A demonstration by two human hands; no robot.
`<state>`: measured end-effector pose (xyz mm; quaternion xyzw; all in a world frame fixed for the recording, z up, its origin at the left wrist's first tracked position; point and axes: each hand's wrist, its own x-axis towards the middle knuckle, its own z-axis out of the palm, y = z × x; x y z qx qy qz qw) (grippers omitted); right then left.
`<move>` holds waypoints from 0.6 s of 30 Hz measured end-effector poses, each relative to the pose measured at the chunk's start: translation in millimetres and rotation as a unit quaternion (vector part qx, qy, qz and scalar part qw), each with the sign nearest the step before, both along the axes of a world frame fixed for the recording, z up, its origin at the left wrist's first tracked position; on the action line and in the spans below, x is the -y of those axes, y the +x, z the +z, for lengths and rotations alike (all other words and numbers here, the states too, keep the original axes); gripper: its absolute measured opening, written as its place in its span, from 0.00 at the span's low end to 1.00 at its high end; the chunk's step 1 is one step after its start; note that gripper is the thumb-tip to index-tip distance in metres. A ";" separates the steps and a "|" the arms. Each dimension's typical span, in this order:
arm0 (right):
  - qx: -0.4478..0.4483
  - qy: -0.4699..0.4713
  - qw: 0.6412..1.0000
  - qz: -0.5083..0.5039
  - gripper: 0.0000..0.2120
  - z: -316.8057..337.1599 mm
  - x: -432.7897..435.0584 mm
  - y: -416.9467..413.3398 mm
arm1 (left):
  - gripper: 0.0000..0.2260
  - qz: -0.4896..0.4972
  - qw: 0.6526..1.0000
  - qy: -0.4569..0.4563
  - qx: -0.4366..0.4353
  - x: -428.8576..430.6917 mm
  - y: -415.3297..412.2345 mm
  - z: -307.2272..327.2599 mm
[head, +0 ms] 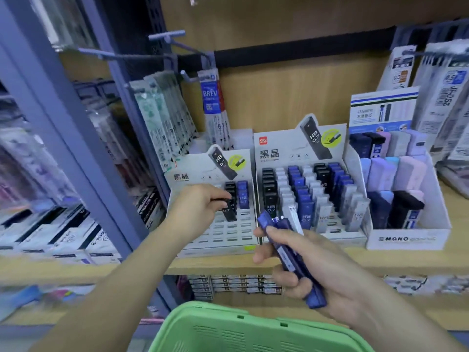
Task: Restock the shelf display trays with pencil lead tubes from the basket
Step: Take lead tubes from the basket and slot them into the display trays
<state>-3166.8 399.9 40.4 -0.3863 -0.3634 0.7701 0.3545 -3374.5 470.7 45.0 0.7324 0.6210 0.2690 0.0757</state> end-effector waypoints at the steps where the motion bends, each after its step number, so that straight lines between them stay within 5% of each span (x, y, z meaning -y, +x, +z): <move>1: -0.005 -0.008 1.000 -0.012 0.29 -2.0 0.4 -1.4 | 0.10 -0.002 1.000 -0.001 -0.002 -1.7 0.8 -1.0; 5: -0.003 -0.007 0.999 -0.050 0.31 -4.1 3.1 -10.4 | 0.05 0.041 0.997 0.028 0.057 -6.8 5.5 -9.0; 8: 0.021 -0.002 0.998 -0.051 0.18 -2.3 7.1 -13.1 | 0.05 0.040 0.998 0.036 0.030 -9.2 4.1 -16.1; 12: 0.042 0.003 0.998 -0.047 0.23 -4.0 9.9 -15.9 | 0.03 0.006 0.997 0.059 -0.049 -12.1 0.6 -6.2; 15: 0.031 0.009 0.997 -0.065 0.18 -5.4 7.1 -15.9 | 0.04 -0.054 0.986 -0.074 0.140 -2.6 5.4 16.8; 18: 0.015 0.011 0.997 -0.081 0.17 -5.4 4.3 -12.6 | 0.08 -0.210 0.897 -0.265 0.286 13.5 13.8 38.1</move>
